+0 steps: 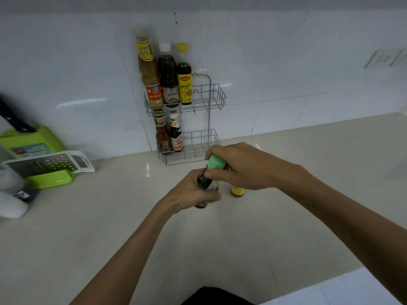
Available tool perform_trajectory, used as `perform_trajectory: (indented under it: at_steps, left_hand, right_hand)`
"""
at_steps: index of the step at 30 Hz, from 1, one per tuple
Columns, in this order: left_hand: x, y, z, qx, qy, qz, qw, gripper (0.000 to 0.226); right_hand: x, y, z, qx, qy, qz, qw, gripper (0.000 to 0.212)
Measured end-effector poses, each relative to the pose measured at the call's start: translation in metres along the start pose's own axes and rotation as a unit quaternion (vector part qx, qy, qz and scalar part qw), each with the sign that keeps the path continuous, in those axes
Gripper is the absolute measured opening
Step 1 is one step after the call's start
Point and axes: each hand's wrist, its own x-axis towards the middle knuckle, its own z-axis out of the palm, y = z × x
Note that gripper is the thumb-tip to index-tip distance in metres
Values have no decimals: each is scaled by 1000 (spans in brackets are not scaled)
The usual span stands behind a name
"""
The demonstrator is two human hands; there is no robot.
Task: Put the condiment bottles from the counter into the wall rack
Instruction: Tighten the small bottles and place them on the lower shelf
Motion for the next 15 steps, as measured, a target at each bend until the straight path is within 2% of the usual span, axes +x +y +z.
perform_trajectory:
  at_steps: [3,7,9,11,13,15]
  left_hand:
    - [-2,5,-4,16,7,-12,1000,17]
    - [1,8,1,64,63,-40,995,37]
    - [0,7,-1,47,44,-39,997,35]
    - [-2,6,-5,24,27,-27,999,25]
    - [-3,6,-10,39,30,-25,998,22]
    - [-2,11,-11,86,37,-17,995,25]
  right_hand:
    - [-1,-9,-9,-55,-16,35,998,40]
    - [1,-19,-10,-229,43,98,967,65]
    - [0,-19,-12,-212,45,82,973,66]
    - [-2,-16,-15,-85,11,46,995,50]
    - [-2,-13,-16,4,-16,26,1000,36]
    - [0,-12,-11,-51,9,45,998,41]
